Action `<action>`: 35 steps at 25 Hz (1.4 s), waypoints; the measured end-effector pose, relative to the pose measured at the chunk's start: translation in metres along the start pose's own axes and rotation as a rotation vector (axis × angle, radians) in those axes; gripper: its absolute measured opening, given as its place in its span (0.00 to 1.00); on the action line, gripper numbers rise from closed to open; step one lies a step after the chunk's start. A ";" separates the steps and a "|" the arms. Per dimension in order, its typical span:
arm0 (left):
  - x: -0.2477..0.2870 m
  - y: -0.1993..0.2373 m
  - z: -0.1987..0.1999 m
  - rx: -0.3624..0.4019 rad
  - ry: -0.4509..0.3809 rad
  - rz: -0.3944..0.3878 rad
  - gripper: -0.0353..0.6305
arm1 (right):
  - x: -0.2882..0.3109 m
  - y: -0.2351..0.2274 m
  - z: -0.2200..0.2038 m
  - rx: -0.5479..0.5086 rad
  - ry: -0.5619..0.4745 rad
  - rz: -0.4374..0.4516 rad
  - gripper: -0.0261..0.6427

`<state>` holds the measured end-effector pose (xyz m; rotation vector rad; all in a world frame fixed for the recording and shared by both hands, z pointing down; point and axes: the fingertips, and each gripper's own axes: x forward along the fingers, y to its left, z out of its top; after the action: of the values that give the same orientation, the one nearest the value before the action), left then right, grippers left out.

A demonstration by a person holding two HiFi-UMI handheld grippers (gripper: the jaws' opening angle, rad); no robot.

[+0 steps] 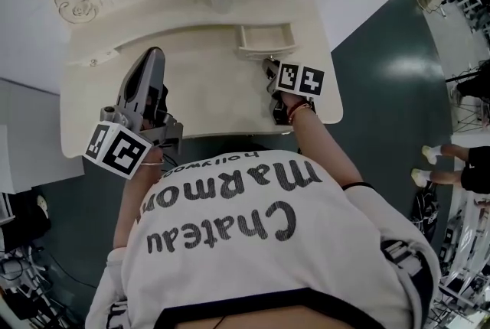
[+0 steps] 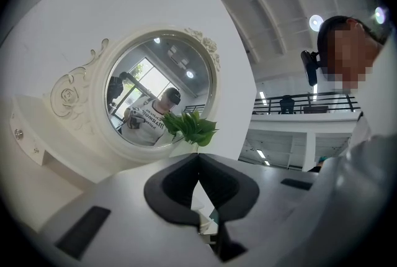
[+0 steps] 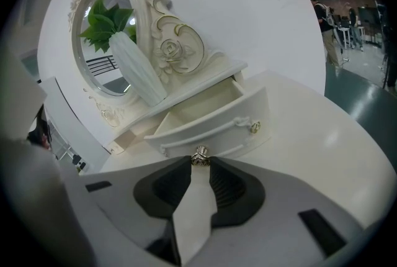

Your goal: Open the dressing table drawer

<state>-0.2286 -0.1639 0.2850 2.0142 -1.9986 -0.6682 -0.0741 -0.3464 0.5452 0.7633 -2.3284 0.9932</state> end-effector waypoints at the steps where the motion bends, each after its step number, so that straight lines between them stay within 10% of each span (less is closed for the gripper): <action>1: -0.001 0.000 -0.002 -0.004 0.001 0.002 0.09 | 0.000 -0.001 -0.001 -0.007 0.007 -0.002 0.19; 12: -0.025 0.008 -0.006 0.019 0.020 0.044 0.09 | -0.004 -0.002 0.004 0.019 -0.044 0.028 0.20; 21: -0.038 -0.013 0.009 0.051 0.010 -0.002 0.09 | -0.053 0.000 0.029 -0.049 -0.085 -0.166 0.20; 35: -0.089 -0.064 0.005 0.061 0.079 -0.133 0.09 | -0.182 0.139 0.037 -0.258 -0.442 0.095 0.14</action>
<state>-0.1717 -0.0721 0.2650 2.1879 -1.8757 -0.5510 -0.0426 -0.2398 0.3416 0.8387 -2.8228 0.5820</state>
